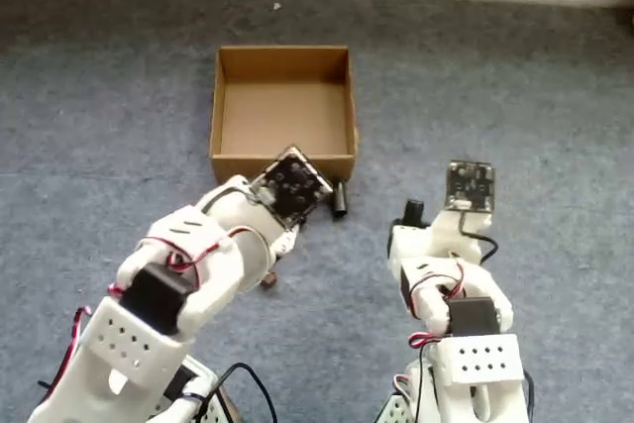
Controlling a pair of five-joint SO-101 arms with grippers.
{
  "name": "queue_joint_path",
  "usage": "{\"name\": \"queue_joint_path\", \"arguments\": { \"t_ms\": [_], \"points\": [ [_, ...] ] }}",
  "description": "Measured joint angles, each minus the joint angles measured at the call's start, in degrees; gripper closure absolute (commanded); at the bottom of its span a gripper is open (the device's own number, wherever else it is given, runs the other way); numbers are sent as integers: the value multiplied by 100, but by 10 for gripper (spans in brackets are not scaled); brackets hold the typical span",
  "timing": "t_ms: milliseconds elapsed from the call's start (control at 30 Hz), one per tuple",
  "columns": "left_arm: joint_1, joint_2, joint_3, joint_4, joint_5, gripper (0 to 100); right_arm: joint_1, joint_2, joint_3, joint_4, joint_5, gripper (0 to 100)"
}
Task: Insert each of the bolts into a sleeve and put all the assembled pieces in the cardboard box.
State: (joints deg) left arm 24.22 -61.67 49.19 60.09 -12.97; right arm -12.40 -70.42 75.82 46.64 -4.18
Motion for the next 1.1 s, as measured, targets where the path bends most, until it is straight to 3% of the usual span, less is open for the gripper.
{"name": "queue_joint_path", "arguments": {
  "t_ms": [133,467,600,867,1100],
  "points": [
    [-316,-615,237,-413,360,995,-492,0,-114,0,70,993],
    [-334,-1978,264,-1064,1275,995,-1688,0,-686,0,105,993],
    [-334,-2400,264,-1160,1758,994,-2163,0,-695,-185,440,993],
    [-343,-3121,264,-1284,2338,994,-2743,-62,-712,-466,642,993],
    [-484,-3244,510,-1407,2804,994,-3007,-1398,-712,-466,642,993]
  ]
}}
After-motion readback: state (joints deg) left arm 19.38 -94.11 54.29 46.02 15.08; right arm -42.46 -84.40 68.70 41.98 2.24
